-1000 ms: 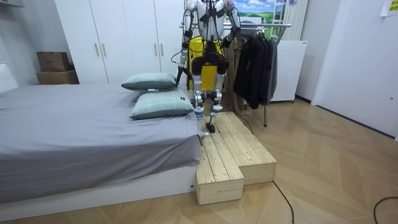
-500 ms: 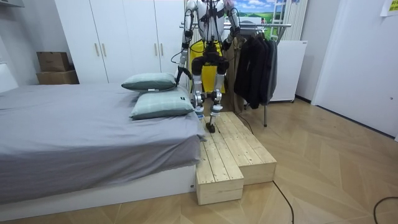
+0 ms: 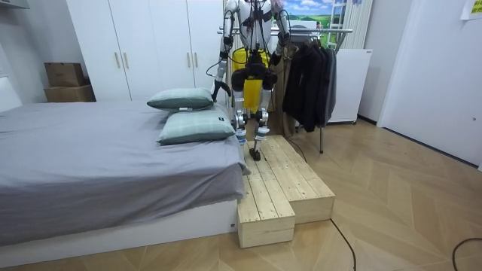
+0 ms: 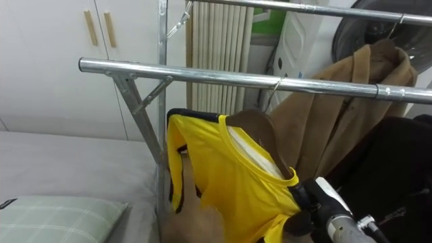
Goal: Hang clothes
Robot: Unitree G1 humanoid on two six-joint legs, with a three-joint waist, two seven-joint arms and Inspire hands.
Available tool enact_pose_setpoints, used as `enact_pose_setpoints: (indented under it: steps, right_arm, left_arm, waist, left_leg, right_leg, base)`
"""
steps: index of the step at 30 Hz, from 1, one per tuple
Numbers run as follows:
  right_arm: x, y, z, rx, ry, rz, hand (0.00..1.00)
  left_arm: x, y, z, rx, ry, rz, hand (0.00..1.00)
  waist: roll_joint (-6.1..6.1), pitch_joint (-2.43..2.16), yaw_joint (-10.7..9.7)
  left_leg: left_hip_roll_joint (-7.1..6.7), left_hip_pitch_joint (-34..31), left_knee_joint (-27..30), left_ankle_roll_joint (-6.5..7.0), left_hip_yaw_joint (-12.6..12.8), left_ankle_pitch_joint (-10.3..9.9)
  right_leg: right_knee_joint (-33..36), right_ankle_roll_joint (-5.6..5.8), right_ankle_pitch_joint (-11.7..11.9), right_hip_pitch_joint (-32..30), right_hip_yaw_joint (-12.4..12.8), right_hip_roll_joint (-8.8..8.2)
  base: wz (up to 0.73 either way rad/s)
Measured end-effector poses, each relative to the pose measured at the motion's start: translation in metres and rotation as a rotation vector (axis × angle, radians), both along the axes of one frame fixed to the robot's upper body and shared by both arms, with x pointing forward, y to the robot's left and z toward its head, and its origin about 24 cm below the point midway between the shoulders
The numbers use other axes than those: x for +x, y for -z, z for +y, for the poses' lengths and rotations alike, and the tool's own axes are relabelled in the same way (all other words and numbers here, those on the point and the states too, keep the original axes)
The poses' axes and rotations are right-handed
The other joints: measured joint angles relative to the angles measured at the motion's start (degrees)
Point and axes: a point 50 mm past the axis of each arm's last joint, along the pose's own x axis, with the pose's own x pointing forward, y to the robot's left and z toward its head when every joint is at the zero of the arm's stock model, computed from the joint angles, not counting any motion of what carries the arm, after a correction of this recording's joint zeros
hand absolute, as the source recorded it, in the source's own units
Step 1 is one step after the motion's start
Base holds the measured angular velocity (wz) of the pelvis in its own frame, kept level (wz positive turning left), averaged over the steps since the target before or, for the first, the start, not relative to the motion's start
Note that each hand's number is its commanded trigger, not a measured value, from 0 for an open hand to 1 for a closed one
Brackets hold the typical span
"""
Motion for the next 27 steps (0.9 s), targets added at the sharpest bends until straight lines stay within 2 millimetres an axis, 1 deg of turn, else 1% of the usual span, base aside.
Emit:
enact_pose_setpoints:
  steps: [2, 3, 4, 5, 13, 19, 21, 24, 26, 27]
  right_arm:
    - [0.000, 0.000, 0.001, -0.011, 0.001, -0.009, 1.00]
    - [0.000, 0.001, 0.001, -0.011, 0.003, -0.011, 0.56]
    - [0.000, 0.001, 0.001, -0.011, 0.006, -0.013, 0.44]
    - [0.000, 0.001, 0.002, -0.011, 0.009, -0.017, 0.00]
    - [0.000, 0.002, 0.006, -0.019, 0.021, -0.034, 0.00]
    - [0.001, 0.001, 0.007, -0.034, 0.020, -0.046, 0.00]
    - [0.003, -0.002, 0.008, -0.034, 0.019, -0.066, 0.00]
    - [0.008, -0.015, 0.013, -0.036, 0.000, -0.124, 0.00]
    - [0.013, -0.029, 0.019, -0.050, -0.023, -0.192, 0.00]
    - [0.014, -0.033, 0.020, -0.048, -0.027, -0.208, 0.00]
  left_arm:
    - [0.000, 0.000, 0.000, -0.002, 0.003, 0.000, 0.00]
    - [0.000, 0.000, 0.000, -0.005, 0.004, 0.000, 0.00]
    - [0.000, 0.000, 0.000, -0.008, 0.005, 0.001, 0.00]
    - [0.000, 0.000, -0.001, -0.011, 0.006, 0.001, 0.00]
    - [0.002, -0.001, 0.000, -0.009, 0.011, -0.010, 0.00]
    - [0.008, -0.002, 0.000, -0.011, 0.018, -0.036, 0.00]
    - [0.009, -0.002, 0.000, -0.011, 0.019, -0.040, 0.00]
    - [0.009, -0.002, 0.000, -0.011, 0.019, -0.038, 0.00]
    - [0.009, -0.002, 0.000, -0.011, 0.019, -0.038, 0.00]
    - [0.009, -0.002, 0.000, -0.010, 0.017, -0.039, 0.00]
  waist:
    - [0.14, 0.04, 0.0]
    - [0.17, 0.03, 0.0]
    - [0.18, 0.02, 0.0]
    - [0.20, 0.02, 0.0]
    - [0.03, -0.08, 0.0]
    - [-0.43, -0.13, 0.0]
    - [-0.61, -0.19, 0.0]
    - [-0.81, -0.32, -0.2]
    - [-0.80, -0.34, -0.4]
    - [-0.79, -0.34, -0.4]
  left_leg:
    - [0.00, 0.0, 0.0, 0.00, 0.0, 0.0]
    - [0.00, 0.0, 0.0, 0.00, 0.0, 0.0]
    - [0.00, 0.0, 0.0, 0.00, 0.0, 0.0]
    - [0.00, 0.0, 0.0, 0.00, 0.0, 0.0]
    - [0.02, 0.0, 0.0, 0.00, 0.0, 0.0]
    - [-0.08, -0.1, 0.0, 0.00, -0.3, 0.0]
    - [-0.06, -0.1, 0.0, 0.00, 0.0, 0.0]
    - [-0.04, 0.1, 0.0, 0.00, 0.1, 0.0]
    - [0.06, 0.1, 0.0, 0.00, 0.0, 0.0]
    - [0.21, 0.1, 0.0, 0.00, 0.0, 0.0]
  right_leg:
    - [0.0, 0.00, 0.0, 0.0, 0.0, 0.00]
    - [0.0, 0.01, 0.0, 0.0, 0.0, 0.00]
    - [0.0, 0.01, 0.0, 0.0, 0.0, 0.00]
    - [0.0, 0.01, 0.0, 0.0, 0.0, 0.01]
    - [0.1, 0.00, 0.0, -0.1, 0.0, 0.01]
    - [0.2, 0.07, -0.1, -0.3, 0.0, -0.01]
    - [0.2, 0.05, 0.0, -0.2, 0.0, -0.01]
    - [0.3, -0.02, 0.0, -0.2, 0.1, 0.00]
    - [0.3, -0.14, 0.1, -0.2, 0.0, 0.00]
    - [0.2, -0.16, 0.1, -0.1, 0.0, 0.00]
  base:
    - [0.00]
    - [0.00]
    - [0.00]
    - [0.00]
    - [0.00]
    - [0.00]
    - [-0.03]
    - [-0.07]
    - [-0.06]
    - [-0.04]
